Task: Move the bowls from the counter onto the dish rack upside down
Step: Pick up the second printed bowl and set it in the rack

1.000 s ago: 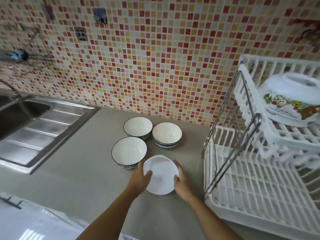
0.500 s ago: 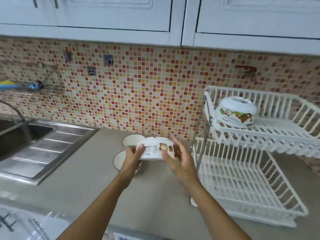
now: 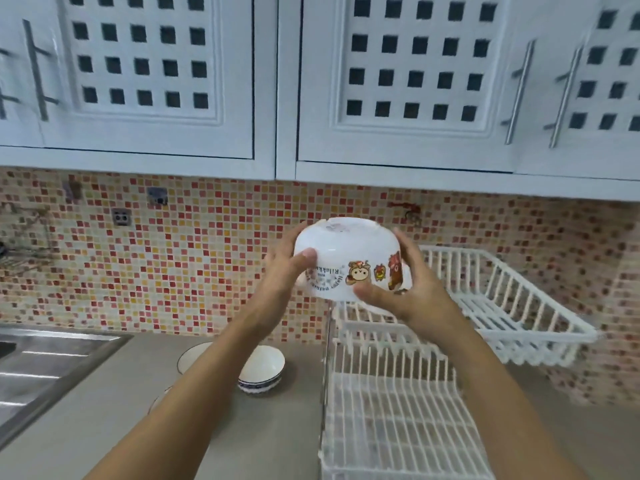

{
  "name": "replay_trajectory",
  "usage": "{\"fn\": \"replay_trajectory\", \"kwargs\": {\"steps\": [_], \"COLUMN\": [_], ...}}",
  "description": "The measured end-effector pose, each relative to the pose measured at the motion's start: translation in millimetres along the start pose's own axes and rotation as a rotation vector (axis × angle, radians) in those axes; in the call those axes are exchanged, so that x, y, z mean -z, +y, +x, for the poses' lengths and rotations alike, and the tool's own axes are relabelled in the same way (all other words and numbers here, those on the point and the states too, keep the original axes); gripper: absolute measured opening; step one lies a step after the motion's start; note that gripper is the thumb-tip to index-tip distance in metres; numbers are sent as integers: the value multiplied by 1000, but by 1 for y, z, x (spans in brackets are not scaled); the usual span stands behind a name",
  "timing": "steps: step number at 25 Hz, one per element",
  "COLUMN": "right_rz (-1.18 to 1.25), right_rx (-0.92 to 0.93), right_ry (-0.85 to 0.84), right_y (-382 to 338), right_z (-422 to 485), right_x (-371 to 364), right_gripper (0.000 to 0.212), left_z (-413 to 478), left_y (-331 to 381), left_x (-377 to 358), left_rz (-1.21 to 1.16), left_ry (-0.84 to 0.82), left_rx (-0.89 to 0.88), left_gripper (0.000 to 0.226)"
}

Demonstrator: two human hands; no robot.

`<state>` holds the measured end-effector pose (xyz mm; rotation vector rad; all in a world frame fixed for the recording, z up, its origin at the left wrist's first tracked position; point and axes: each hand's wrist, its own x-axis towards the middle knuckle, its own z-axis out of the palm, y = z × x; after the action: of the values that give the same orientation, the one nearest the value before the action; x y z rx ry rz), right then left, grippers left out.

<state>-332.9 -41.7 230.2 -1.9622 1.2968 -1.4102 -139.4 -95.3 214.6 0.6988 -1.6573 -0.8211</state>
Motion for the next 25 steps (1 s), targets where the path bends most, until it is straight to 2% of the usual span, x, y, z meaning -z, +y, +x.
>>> {"fn": "replay_trajectory", "kwargs": {"steps": [3,4,6,7,10,12,17,21,25], "right_rz": [-161,-198,-289,-330,-404,-493,-509,-494,-522], "right_rx": [-7,-7,-6,-1,-29,-28,-42,-36,-103], "right_ry": [-37,-50,-82,-92,-125,-157,-271,-297,-325], "right_y": [20,28,44,54,90,105,125,126,125], "right_z": [9,12,19,22,36,44,51,54,55], "right_x": [4,3,-1,-4,10,12,4,2,4], "right_gripper": [126,128,128,126,125,123,119,118,126], "left_z": [1,0,0,1,18,21,24,27,27], "left_y": [3,0,-11,-18,-33,-39,-54,-61,-63], "left_x": [-5,-7,-11,-14,-48,-62,-66,-66,-65], "left_rz": [35,40,75,92,143,217,326,361,395], "left_ry": [-5,-9,6,17,58,68,125,135,94], "left_rx": [73,91,116,140,241,307,400,424,444], "left_gripper": [61,63,73,71,42,33,41,44,53]}}
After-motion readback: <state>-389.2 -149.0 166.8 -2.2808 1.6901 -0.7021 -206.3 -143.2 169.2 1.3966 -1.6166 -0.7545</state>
